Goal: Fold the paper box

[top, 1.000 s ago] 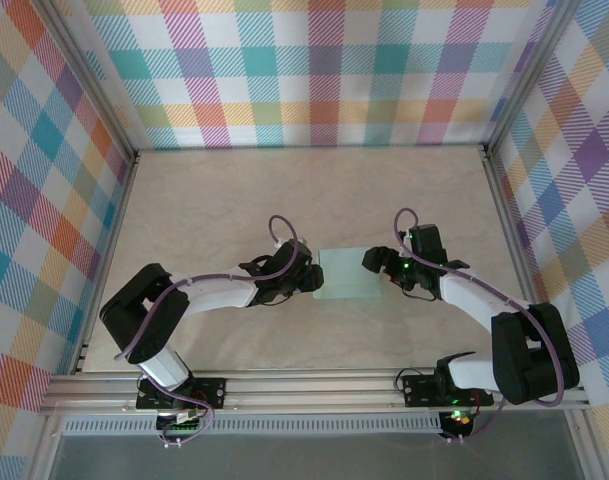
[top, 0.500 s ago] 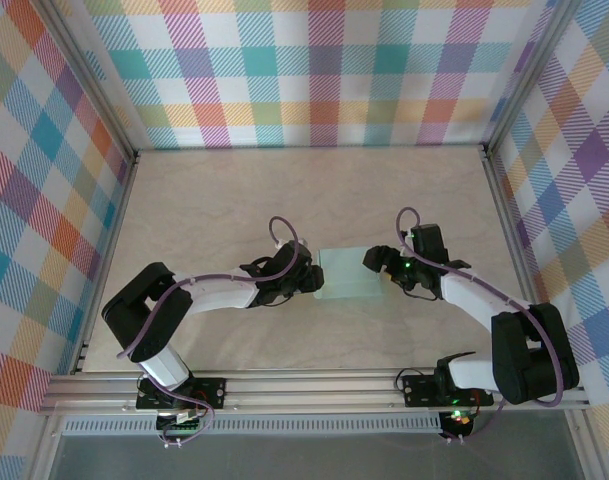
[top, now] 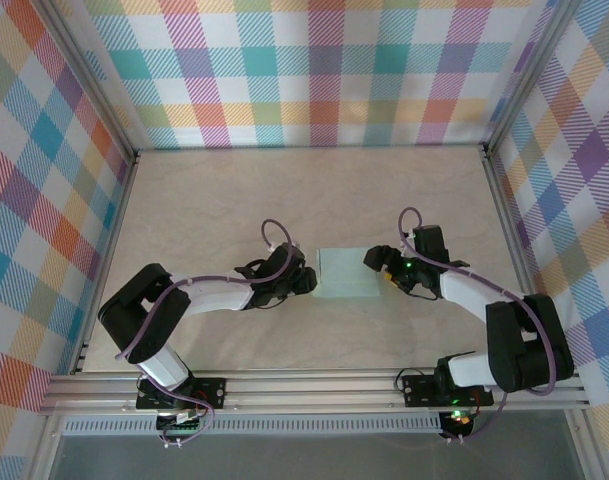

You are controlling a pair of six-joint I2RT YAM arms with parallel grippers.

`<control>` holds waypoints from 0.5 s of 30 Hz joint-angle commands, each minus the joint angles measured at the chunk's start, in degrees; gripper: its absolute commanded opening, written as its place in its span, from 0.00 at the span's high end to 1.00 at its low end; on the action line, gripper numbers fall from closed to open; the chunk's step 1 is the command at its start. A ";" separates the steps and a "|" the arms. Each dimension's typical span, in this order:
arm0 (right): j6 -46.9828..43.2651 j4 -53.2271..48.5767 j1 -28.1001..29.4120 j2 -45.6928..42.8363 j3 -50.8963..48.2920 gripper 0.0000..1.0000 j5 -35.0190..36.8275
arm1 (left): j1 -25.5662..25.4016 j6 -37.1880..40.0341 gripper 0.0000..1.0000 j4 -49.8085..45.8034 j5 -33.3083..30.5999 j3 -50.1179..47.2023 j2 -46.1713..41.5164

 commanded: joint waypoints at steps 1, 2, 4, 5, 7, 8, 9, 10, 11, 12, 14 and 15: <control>1.56 5.49 -0.37 1.59 -0.84 0.17 -7.16 | 0.49 -0.04 0.56 -2.09 -0.80 -1.02 -0.37; 1.79 6.54 -0.38 2.16 -0.76 0.18 -8.72 | 0.55 -0.05 0.56 -2.04 -0.80 -0.98 -0.33; 1.90 8.26 -0.39 3.60 -0.50 0.20 -12.12 | 0.48 0.02 0.56 -2.01 -0.76 -0.80 -0.14; 2.04 8.31 -0.47 3.93 -0.38 0.20 -12.36 | 0.55 0.03 0.56 -1.92 -0.77 -0.84 -0.16; 1.78 6.92 -0.67 2.96 -0.50 0.20 -9.74 | 0.55 -0.04 0.56 -0.91 -0.80 -1.38 -0.92; 1.58 5.95 -0.80 2.19 -0.45 0.20 -8.18 | 0.48 -0.17 0.56 -0.25 -1.11 -2.01 -1.83; 1.22 4.65 -1.00 1.18 -0.49 0.19 -6.48 | 0.53 -0.16 0.56 0.31 -1.36 -2.58 -3.05; 0.64 3.37 -1.12 0.37 -0.36 0.18 -5.19 | 0.55 0.02 0.55 0.17 -1.84 -2.87 -4.36; 0.24 2.47 -1.38 -0.15 -0.30 0.18 -4.42 | 0.53 0.19 0.54 -0.29 -2.34 -2.74 -5.41; -0.12 1.71 -1.69 -0.50 -0.34 0.17 -3.97 | 0.54 0.54 0.52 -0.87 -2.62 -2.45 -6.38; -0.31 1.31 -1.93 -0.69 -0.48 0.17 -3.91 | 0.48 1.10 0.48 -1.84 -2.91 -1.79 -7.96; -0.24 1.44 -2.05 -0.61 -0.66 0.17 -4.08 | 0.50 1.37 0.47 -2.00 -3.08 -1.36 -8.48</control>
